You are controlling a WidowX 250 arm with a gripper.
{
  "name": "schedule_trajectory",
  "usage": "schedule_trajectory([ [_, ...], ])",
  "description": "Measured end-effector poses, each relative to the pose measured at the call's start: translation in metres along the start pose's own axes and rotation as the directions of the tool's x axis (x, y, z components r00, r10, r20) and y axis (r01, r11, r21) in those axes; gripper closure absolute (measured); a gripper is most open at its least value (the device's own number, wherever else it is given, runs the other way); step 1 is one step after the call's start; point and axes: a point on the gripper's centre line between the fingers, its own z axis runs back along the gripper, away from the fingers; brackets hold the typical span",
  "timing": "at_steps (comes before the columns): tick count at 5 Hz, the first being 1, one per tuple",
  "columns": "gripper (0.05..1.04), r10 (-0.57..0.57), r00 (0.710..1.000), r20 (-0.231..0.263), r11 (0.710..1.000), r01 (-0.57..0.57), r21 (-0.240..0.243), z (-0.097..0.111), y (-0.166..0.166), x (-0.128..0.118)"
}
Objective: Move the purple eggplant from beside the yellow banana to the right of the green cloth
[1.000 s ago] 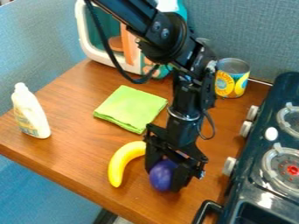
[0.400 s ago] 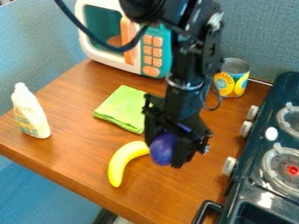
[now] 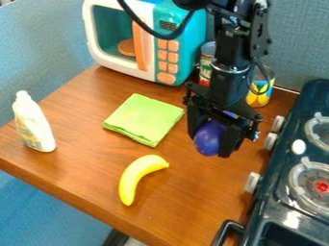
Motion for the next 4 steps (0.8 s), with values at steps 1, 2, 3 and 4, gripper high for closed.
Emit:
schedule_trajectory([
  [1, 0.266, 0.086, 0.996, 0.016, 0.996, -0.086, -0.001, -0.007, 0.009, 0.028],
  [2, 0.266, 0.171, 0.985, 0.021, 0.984, -0.171, 0.042, -0.016, 0.016, 0.043],
  [3, 0.266, 0.194, 0.981, 0.009, 0.978, -0.194, 0.076, -0.027, 0.02, 0.055],
  [4, 0.266, 0.207, 0.978, -0.035, 0.974, -0.203, 0.102, -0.044, 0.021, 0.058],
])
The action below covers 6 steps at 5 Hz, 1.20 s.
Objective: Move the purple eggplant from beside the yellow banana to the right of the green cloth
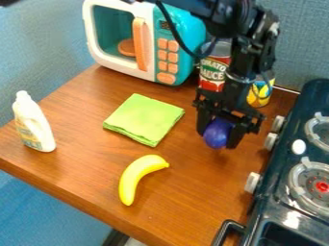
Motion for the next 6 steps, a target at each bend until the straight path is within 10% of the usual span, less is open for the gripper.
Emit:
schedule_trajectory([
  [6, 0.079, 0.034, 0.996, -0.077, 0.997, -0.039, -0.07, -0.023, 0.003, 0.007],
])
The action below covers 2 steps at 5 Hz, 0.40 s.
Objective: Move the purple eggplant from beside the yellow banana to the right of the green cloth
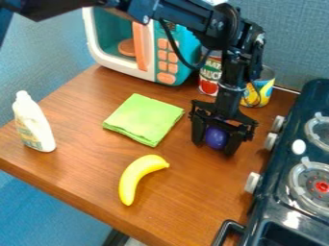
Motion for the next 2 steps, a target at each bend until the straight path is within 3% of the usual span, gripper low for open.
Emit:
schedule_trajectory([
  [2, 0.082, 0.015, 0.994, 0.112, 1.0, -0.012, -0.027, 0.036, 0.01, -0.032],
])
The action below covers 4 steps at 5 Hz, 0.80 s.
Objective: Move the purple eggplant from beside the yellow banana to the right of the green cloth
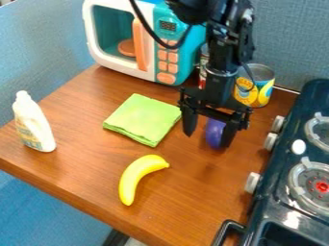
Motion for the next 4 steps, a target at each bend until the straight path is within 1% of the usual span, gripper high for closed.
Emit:
schedule_trajectory([
  [1, 0.083, 0.006, 1.0, -0.001, 1.0, -0.006, 0.017, 0.028, 0.014, -0.044],
  [2, 0.083, -0.042, 0.999, -0.015, 0.999, 0.042, 0.001, 0.049, 0.025, -0.091],
  [3, 0.083, -0.092, 0.995, -0.026, 0.996, 0.093, 0.01, 0.061, 0.039, -0.139],
  [4, 0.083, -0.123, 0.992, -0.032, 0.992, 0.124, 0.025, 0.055, 0.052, -0.176],
])
